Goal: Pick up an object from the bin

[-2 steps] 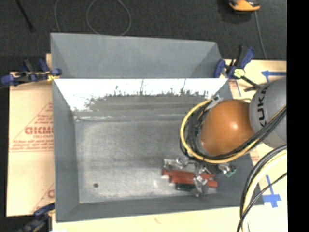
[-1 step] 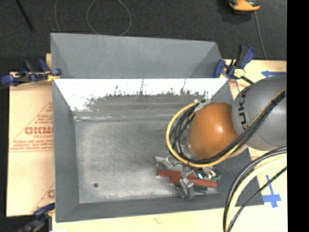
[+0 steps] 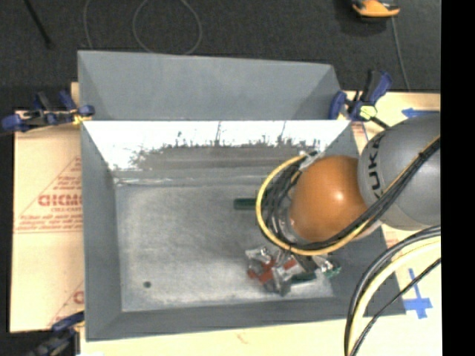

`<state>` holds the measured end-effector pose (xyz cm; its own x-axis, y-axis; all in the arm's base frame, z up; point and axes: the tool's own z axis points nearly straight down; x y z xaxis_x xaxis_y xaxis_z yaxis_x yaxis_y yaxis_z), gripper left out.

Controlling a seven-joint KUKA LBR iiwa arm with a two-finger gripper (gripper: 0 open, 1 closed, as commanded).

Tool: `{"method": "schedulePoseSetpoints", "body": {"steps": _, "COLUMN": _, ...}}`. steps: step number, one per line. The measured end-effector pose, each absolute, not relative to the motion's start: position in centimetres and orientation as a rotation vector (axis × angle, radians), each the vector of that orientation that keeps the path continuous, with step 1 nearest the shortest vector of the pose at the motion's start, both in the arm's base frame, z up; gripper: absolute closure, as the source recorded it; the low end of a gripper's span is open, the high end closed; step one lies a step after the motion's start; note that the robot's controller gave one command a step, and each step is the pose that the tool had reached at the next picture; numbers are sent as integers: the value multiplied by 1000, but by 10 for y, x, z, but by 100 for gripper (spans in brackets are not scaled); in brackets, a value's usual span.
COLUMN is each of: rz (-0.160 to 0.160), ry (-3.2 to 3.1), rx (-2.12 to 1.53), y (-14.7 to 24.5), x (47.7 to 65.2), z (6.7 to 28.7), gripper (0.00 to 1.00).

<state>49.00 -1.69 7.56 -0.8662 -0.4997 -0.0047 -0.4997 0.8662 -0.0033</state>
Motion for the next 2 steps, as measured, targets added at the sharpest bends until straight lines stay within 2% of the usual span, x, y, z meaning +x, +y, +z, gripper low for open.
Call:
{"method": "schedulePoseSetpoints", "body": {"steps": 1, "rz": -7, "ry": 3024, "rx": -810, "y": -28, "x": 506, "z": 217, "gripper": 100}}
{"method": "schedulePoseSetpoints", "body": {"steps": 2, "rz": 3, "ry": 3071, "rx": -651, "y": 19, "x": 510, "z": 184, "gripper": 100}}
